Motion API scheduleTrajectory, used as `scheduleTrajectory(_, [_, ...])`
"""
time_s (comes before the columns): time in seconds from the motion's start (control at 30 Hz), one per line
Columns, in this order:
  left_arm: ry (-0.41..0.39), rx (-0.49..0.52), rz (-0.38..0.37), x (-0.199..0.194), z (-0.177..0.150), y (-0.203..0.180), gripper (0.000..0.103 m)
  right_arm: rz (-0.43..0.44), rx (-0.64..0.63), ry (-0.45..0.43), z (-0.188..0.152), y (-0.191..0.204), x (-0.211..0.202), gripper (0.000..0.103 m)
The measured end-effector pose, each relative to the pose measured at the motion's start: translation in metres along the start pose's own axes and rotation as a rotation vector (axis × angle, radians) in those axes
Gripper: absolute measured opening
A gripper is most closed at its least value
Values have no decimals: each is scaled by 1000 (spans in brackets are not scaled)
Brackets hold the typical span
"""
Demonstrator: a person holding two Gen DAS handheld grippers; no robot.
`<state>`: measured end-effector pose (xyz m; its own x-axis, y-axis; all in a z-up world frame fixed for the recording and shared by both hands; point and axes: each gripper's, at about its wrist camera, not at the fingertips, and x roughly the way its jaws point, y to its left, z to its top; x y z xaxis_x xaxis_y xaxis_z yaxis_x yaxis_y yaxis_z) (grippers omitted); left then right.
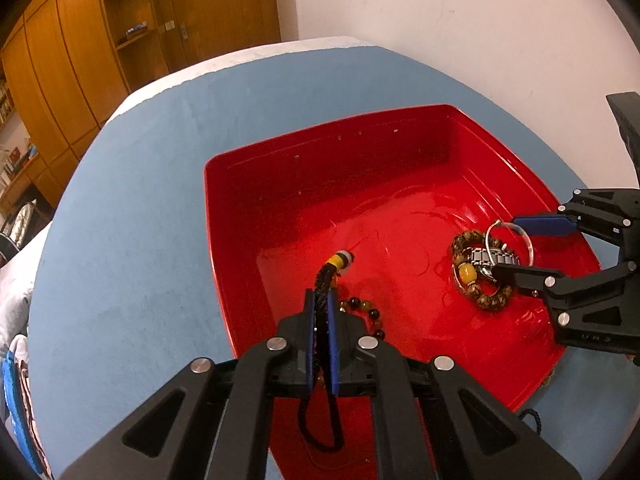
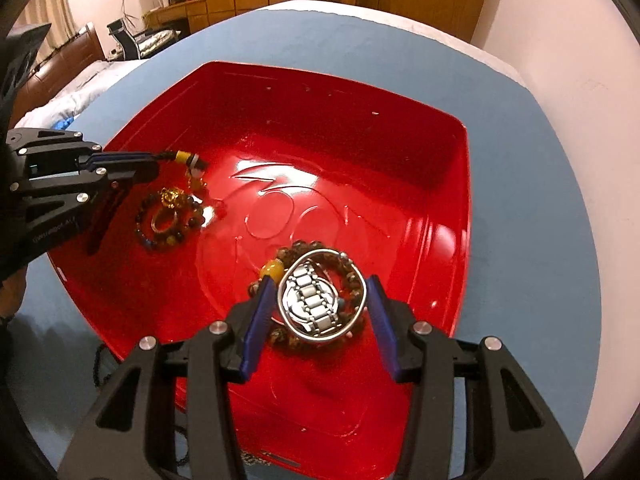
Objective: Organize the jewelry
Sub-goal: 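Lower the cord pendant and bangle into the red box and open both tools, then withdraw both tools toward the bead necklace and silver chain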
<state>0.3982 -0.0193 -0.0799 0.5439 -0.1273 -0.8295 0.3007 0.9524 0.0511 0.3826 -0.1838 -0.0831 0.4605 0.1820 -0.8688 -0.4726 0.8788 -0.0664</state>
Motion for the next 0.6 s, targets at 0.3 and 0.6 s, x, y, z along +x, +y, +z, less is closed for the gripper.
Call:
scheduleTrajectory(0.3, [-18,2,15,-16,-4,0,17,3,28,-32,-7,-3,-19,53])
scheduleTrajectory(0.6, [-118,12,23,-87,-30,-6,38,25,77,-155,-42,-3,-84,55])
